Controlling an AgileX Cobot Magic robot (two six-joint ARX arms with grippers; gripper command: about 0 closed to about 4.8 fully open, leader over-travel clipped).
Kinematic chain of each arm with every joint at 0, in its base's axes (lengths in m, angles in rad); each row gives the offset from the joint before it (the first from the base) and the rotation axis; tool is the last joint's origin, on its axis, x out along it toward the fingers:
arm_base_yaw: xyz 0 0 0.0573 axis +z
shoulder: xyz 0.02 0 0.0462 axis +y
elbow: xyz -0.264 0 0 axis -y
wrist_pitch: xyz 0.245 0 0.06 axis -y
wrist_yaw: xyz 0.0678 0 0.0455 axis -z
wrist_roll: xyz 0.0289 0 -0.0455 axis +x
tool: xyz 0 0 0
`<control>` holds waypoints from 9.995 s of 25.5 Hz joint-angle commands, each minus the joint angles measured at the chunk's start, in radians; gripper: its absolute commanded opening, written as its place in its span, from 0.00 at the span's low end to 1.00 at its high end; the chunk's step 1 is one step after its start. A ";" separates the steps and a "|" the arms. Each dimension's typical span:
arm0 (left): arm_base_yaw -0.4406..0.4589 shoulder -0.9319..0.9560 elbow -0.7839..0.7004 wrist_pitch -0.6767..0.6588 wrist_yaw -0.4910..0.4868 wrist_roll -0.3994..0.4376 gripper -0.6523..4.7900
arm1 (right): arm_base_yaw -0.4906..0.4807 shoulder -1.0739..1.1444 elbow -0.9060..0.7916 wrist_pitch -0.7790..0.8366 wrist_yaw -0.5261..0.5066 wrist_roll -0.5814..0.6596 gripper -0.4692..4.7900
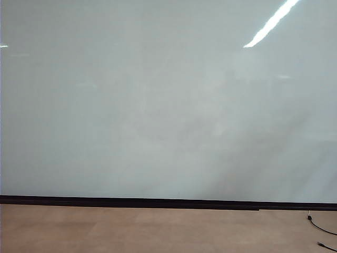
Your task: Pick up the pen on the shelf to the right of the whiteboard and write the letter Z.
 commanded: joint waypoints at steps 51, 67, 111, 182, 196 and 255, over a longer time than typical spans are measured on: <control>0.000 0.000 0.002 0.005 0.000 0.004 0.11 | -0.077 0.607 0.130 0.430 -0.195 0.080 1.00; 0.000 0.000 0.002 0.005 0.000 0.004 0.11 | -0.274 0.958 0.130 0.858 -0.417 0.008 1.00; 0.000 0.000 0.002 0.005 0.000 0.004 0.11 | -0.445 1.747 0.398 1.460 -0.884 -0.025 0.88; 0.000 0.000 0.002 0.005 0.000 0.004 0.11 | -0.473 1.993 0.673 1.466 -1.133 0.138 0.65; 0.000 0.000 0.002 0.005 0.000 0.004 0.11 | -0.473 1.994 0.671 1.465 -1.128 0.138 0.64; 0.000 0.000 0.002 0.005 0.000 0.004 0.11 | -0.507 1.898 0.625 1.467 -0.839 0.277 0.08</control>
